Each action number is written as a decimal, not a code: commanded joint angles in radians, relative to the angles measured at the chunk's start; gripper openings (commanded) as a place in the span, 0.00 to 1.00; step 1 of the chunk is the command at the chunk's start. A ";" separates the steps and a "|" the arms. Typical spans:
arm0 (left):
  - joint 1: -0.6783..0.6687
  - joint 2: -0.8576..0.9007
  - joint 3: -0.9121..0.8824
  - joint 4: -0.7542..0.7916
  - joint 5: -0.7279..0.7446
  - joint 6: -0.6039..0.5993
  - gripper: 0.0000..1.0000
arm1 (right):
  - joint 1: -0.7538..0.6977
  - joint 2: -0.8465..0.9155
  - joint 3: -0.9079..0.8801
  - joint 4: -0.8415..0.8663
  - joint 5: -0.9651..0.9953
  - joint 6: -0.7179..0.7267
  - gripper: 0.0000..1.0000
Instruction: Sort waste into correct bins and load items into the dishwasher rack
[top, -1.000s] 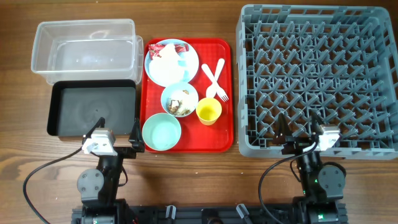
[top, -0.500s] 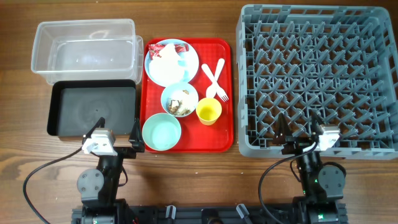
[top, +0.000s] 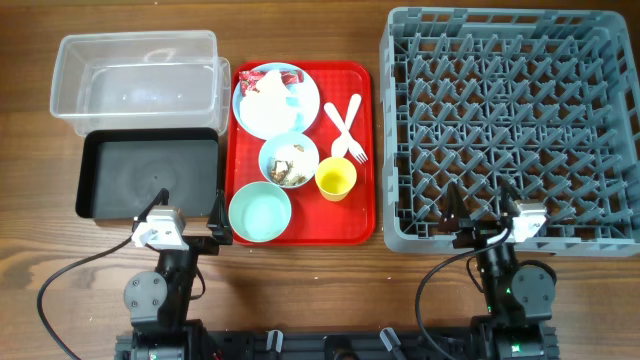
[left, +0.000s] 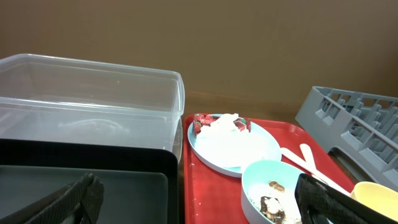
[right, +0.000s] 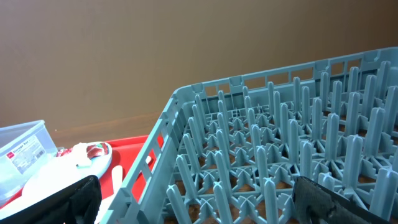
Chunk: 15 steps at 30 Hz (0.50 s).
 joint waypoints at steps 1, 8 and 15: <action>-0.006 -0.004 -0.005 -0.004 -0.003 0.012 1.00 | 0.000 0.008 -0.001 0.003 -0.008 -0.017 1.00; -0.006 -0.004 -0.005 -0.004 -0.003 0.012 1.00 | 0.000 0.008 -0.001 0.003 -0.009 -0.017 1.00; -0.006 -0.004 -0.005 -0.004 -0.003 0.011 1.00 | 0.000 0.008 -0.001 0.007 0.029 -0.019 1.00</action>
